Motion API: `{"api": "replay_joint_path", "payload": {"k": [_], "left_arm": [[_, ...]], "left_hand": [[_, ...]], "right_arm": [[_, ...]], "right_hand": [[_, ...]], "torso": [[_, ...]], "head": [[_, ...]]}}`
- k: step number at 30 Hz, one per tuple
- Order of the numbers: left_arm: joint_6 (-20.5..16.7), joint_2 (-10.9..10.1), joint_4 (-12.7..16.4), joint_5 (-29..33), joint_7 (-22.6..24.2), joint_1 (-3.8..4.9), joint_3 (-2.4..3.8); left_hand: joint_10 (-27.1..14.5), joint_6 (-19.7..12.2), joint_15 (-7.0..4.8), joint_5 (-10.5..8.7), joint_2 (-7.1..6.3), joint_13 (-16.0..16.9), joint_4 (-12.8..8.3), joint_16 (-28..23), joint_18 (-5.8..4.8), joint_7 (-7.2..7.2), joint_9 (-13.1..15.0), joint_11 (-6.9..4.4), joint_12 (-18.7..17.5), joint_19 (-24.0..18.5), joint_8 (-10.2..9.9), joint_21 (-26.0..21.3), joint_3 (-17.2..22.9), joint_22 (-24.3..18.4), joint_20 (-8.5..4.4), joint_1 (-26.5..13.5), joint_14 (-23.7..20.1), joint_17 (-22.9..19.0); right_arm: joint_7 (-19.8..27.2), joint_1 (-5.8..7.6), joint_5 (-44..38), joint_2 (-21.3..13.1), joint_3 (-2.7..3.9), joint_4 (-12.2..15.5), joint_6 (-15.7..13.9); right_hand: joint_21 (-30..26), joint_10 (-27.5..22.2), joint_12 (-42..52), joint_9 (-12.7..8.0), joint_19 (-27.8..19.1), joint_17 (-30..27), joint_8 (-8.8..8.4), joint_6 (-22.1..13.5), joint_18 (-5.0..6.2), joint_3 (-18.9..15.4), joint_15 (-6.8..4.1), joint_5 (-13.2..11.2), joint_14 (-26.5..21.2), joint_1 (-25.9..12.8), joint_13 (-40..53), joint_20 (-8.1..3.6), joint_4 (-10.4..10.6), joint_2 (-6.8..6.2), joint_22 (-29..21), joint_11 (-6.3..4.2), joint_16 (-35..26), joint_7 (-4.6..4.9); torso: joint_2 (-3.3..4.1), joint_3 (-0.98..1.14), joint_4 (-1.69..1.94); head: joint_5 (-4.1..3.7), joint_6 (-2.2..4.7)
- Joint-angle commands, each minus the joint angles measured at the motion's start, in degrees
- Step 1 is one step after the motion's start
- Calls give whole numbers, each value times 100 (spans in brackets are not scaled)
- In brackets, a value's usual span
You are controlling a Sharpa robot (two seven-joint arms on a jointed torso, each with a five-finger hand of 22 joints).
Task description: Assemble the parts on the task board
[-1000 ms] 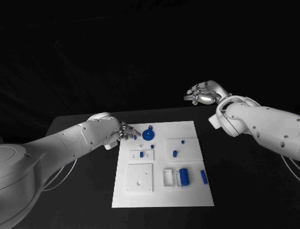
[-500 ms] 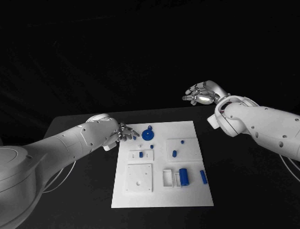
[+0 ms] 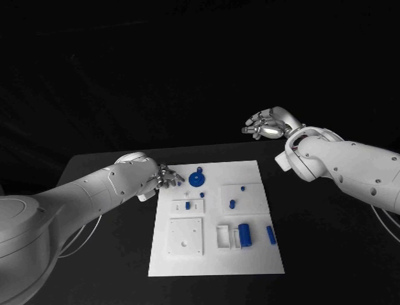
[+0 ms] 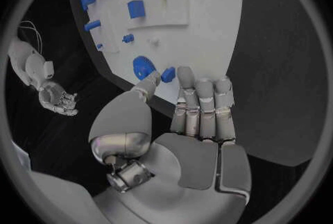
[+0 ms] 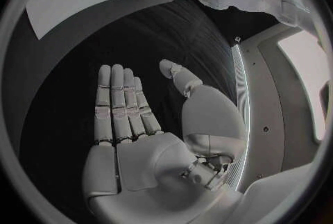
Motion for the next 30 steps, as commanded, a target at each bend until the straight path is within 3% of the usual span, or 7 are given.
{"api": "replay_joint_path", "payload": {"k": [1,9,13,17,24,28,30], "left_arm": [[117,31,-4,36,118,-31,-5],[92,36,-36,107,160,-41,-4],[103,31,-45,127,165,-41,-4],[136,32,-45,156,172,-41,-4],[129,39,-38,172,189,-41,-4],[77,10,-24,264,215,-39,-3],[47,-8,-14,303,231,-39,-3]], "left_hand": [[-22,-3,10,13,98,9,-59,14,-109,19,-35,24,-19,-50,-11,-39,-9,11,-648,5,-1,8],[-15,-8,13,22,239,13,-156,19,-115,23,-71,27,-21,-51,-4,-45,-20,27,-646,69,-3,9],[-14,-67,28,133,437,17,-337,23,-126,47,-125,45,-23,-50,-35,-41,27,47,-638,229,-5,11],[-12,-69,40,397,630,23,-478,26,-143,57,-188,56,-26,-50,-37,-47,26,66,-624,252,-7,11],[-8,-48,44,537,902,31,-712,33,-153,58,-262,59,-28,-47,-18,-54,52,94,-618,285,-9,12],[-4,-33,44,556,943,32,-754,34,-156,55,-270,58,-28,-45,-8,-54,57,99,-616,288,-8,12],[9,71,36,608,1041,35,-828,39,-156,36,-261,38,-22,-41,52,-51,94,107,-617,334,-3,14]], "right_arm": [[45,-1,-1,3,4,11,35],[46,0,-1,5,4,10,37],[46,0,-1,7,4,3,39],[45,0,-1,13,4,-6,40],[45,0,-1,16,4,-6,44],[36,0,-1,9,4,-11,65],[35,0,-1,4,4,-11,64]], "right_hand": [[-21,38,-23,-8,14,2,22,-10,85,-39,22,25,37,58,-11,39,-2,10,-1,15,-34,33],[-22,38,-23,-9,14,3,22,-10,85,-40,22,25,37,58,-13,39,-1,9,-1,15,-35,33],[-23,39,-23,-9,14,3,22,-10,85,-40,22,25,38,57,-14,39,-1,9,-1,15,-36,33],[-23,39,-23,-10,15,3,23,-9,85,-41,22,25,38,57,-16,39,0,9,0,15,-37,33],[-25,40,-23,-11,15,4,23,-10,85,-42,21,26,39,57,-20,39,1,8,0,15,-39,33],[-26,40,-22,-11,15,4,23,-10,85,-42,21,26,39,57,-21,39,2,9,0,15,-39,33],[-26,40,-22,-12,15,4,23,-10,85,-42,22,26,39,56,-21,39,3,9,0,15,-40,33]], "torso": [[5,1,-5],[0,2,9],[2,1,7],[5,0,8],[3,-4,8],[0,-3,9],[0,-4,10]], "head": [[0,-6],[4,-16],[1,-15],[2,-10],[1,-19],[3,-25],[2,-25]]}}
